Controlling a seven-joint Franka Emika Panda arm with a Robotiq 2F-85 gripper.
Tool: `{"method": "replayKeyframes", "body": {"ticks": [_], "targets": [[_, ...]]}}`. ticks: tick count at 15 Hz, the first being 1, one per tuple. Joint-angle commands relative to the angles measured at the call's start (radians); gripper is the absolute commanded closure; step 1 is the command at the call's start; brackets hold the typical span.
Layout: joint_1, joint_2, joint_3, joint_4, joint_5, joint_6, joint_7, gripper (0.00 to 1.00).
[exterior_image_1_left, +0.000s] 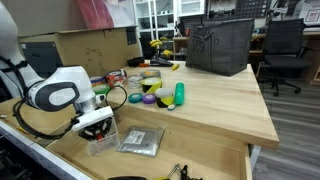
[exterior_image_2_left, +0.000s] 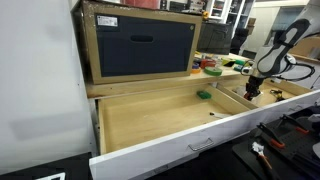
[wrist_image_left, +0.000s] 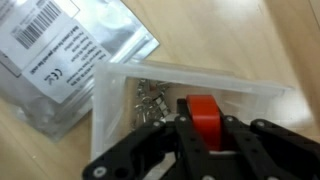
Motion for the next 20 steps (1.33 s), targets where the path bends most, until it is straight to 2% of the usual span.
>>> {"method": "replayKeyframes", "body": {"ticks": [1,3,6,8,9,10,13,20], "targets": [[-0.087,-0.136,0.054,-0.083,0.038,0.041,-0.057,0.94],[-0.143,-0.185,0.1,-0.107,0.077,0.054,-0.101,0.94],[-0.222,-0.253,0.193,-0.13,0.208,0.043,-0.203,0.94],[-0.248,-0.289,0.238,-0.127,0.318,0.027,-0.261,0.94],[-0.239,-0.301,0.236,-0.117,0.359,0.023,-0.262,0.94],[-0.284,-0.314,0.285,-0.099,0.386,0.003,-0.263,0.94],[-0.284,-0.344,0.295,-0.05,0.438,-0.031,-0.24,0.94],[-0.27,-0.368,0.284,0.058,0.438,-0.105,-0.2,0.94]]}}
